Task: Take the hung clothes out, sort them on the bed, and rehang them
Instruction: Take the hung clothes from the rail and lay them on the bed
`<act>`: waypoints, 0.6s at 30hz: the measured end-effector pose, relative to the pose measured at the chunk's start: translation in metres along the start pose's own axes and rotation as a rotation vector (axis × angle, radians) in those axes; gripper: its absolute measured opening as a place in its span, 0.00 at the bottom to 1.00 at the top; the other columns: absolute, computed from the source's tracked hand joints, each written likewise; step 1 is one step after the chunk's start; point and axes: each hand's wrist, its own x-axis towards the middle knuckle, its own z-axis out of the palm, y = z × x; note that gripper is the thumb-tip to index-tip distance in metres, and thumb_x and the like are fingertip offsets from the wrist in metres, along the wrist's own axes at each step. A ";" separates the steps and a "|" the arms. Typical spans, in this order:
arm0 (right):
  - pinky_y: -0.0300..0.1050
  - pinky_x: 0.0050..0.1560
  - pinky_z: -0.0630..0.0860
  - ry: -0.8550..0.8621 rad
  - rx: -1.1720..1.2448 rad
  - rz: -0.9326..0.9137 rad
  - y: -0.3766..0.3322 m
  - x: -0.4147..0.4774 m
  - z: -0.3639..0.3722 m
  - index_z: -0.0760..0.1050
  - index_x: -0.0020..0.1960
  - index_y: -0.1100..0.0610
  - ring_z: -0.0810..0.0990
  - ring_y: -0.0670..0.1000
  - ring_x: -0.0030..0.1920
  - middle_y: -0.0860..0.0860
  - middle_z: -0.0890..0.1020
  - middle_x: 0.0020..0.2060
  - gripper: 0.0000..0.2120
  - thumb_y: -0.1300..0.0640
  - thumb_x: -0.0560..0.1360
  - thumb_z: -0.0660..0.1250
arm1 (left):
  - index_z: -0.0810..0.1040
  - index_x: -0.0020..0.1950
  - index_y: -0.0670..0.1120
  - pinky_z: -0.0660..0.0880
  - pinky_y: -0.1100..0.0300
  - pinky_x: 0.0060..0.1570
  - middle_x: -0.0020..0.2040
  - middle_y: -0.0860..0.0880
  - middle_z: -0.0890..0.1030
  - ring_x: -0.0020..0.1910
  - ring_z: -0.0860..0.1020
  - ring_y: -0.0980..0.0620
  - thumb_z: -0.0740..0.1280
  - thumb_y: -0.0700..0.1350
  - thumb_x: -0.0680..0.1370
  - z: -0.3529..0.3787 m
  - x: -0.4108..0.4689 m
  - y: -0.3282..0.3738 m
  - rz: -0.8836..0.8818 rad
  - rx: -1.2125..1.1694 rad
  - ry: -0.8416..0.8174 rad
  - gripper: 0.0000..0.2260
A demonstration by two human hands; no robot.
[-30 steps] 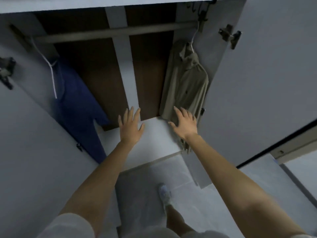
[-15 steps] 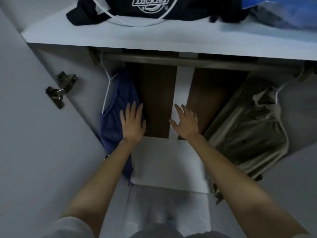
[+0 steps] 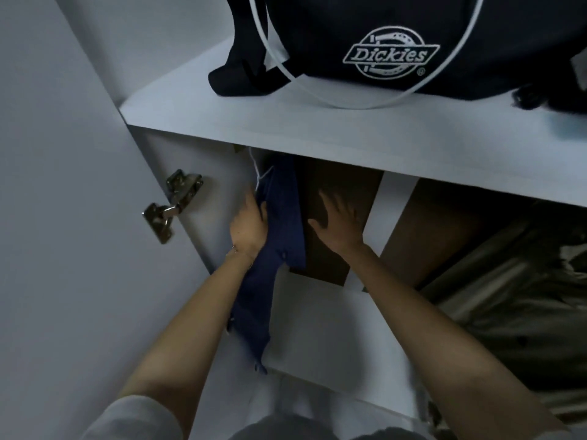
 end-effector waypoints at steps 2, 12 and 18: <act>0.59 0.75 0.53 -0.002 0.013 -0.001 -0.003 0.008 0.000 0.48 0.80 0.48 0.55 0.60 0.77 0.55 0.54 0.79 0.35 0.40 0.80 0.59 | 0.71 0.68 0.42 0.74 0.50 0.42 0.52 0.39 0.81 0.49 0.79 0.38 0.55 0.47 0.85 -0.001 0.010 -0.002 -0.009 0.031 0.007 0.15; 0.58 0.75 0.55 0.007 0.064 0.015 0.004 0.012 -0.008 0.49 0.80 0.49 0.56 0.59 0.76 0.55 0.56 0.78 0.33 0.42 0.81 0.59 | 0.77 0.48 0.40 0.76 0.50 0.43 0.43 0.41 0.82 0.42 0.80 0.42 0.57 0.46 0.84 0.007 0.026 0.007 -0.087 -0.148 -0.023 0.14; 0.58 0.75 0.56 0.026 0.082 -0.001 0.017 -0.003 -0.015 0.50 0.80 0.47 0.56 0.58 0.76 0.54 0.56 0.78 0.33 0.43 0.81 0.59 | 0.74 0.44 0.47 0.78 0.49 0.40 0.39 0.44 0.81 0.39 0.79 0.44 0.57 0.47 0.84 0.006 0.001 0.012 0.047 -0.225 -0.078 0.12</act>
